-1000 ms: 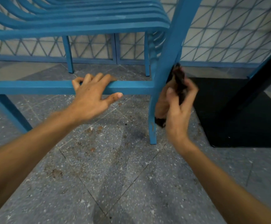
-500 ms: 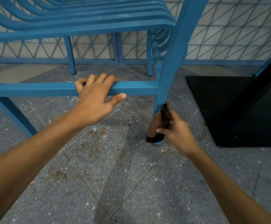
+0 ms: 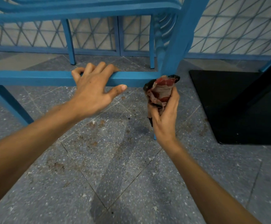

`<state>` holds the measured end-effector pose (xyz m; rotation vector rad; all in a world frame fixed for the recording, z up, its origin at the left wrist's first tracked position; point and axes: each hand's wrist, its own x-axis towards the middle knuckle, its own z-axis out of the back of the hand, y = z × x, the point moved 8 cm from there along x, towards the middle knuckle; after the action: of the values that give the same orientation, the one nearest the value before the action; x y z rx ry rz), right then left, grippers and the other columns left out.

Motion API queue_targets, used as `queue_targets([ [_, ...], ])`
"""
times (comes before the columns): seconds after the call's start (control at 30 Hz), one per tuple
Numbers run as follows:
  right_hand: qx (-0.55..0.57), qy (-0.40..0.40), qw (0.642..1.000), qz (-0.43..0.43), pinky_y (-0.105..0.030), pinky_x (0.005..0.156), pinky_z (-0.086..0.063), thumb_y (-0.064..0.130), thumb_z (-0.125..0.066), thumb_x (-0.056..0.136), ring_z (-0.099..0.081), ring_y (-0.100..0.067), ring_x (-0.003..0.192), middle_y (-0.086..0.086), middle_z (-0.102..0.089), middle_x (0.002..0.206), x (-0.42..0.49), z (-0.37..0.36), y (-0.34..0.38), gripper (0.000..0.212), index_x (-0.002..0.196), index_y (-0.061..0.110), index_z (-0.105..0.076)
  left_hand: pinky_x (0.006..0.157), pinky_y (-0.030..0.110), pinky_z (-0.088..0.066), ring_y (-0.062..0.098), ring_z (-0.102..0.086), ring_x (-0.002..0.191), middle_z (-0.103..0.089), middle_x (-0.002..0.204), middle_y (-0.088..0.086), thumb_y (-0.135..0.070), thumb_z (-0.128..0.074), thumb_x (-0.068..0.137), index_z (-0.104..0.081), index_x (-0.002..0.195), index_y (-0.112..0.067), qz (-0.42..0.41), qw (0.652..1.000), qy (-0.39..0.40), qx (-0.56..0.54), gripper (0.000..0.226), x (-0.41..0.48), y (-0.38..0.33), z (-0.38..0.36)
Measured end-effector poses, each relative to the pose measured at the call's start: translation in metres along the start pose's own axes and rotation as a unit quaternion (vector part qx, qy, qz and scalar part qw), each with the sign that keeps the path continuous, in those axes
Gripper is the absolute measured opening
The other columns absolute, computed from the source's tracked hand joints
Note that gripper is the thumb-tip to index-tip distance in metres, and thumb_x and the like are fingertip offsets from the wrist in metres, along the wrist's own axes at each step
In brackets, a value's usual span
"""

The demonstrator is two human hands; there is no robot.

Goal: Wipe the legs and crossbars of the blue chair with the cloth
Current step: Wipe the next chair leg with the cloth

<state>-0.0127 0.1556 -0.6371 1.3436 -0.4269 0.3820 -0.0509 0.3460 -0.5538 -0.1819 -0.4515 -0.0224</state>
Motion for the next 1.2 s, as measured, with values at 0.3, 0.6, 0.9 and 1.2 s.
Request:
queue_targets([
  [0.3,-0.112,0.161,0.976,-0.095,-0.023,0.103,-0.041,0.002,-0.071,0.081,-0.047,-0.015,0.121,-0.012,-0.036,0.132,-0.040,-0.014,-0.077,0.074,0.140,0.009,-0.026,0.078,0.031,-0.013,0.014,-0.034,0.091,-0.045,0.095,-0.009,-0.072,-0.025,0.082,-0.051,0.114,-0.025,0.001,1.000,0.001,-0.008,0.062,0.000,0.001,-0.001],
  [0.6,-0.128,0.182,0.947,-0.230,-0.015,0.044,-0.046,-0.003,-0.049,0.090,-0.053,-0.010,0.059,-0.003,-0.057,0.077,-0.053,-0.002,-0.087,0.016,0.098,0.011,-0.048,0.079,0.030,-0.012,0.011,-0.032,0.093,-0.042,0.096,-0.011,-0.072,-0.025,0.080,-0.052,0.115,-0.025,-0.002,1.000,0.005,-0.013,0.064,-0.001,0.000,0.000],
  [0.9,0.022,0.082,0.991,-0.105,-0.022,0.063,-0.052,0.010,-0.060,0.086,-0.064,-0.011,0.071,0.001,-0.067,0.081,0.014,0.014,0.015,0.022,0.107,0.016,-0.060,0.080,0.031,-0.013,0.012,-0.032,0.093,-0.042,0.096,-0.009,-0.073,-0.023,0.079,-0.052,0.117,-0.024,0.003,1.000,-0.003,-0.005,0.069,-0.001,0.003,0.002],
  [1.2,0.019,0.162,0.983,-0.079,-0.027,0.097,-0.047,0.016,-0.070,0.085,-0.054,-0.009,0.113,-0.006,-0.050,0.124,-0.001,-0.015,-0.025,0.060,0.130,0.012,-0.031,0.079,0.030,-0.012,0.012,-0.030,0.092,-0.041,0.095,-0.008,-0.073,-0.023,0.079,-0.051,0.117,-0.023,-0.001,1.000,-0.005,0.003,0.069,-0.001,0.002,0.000],
])
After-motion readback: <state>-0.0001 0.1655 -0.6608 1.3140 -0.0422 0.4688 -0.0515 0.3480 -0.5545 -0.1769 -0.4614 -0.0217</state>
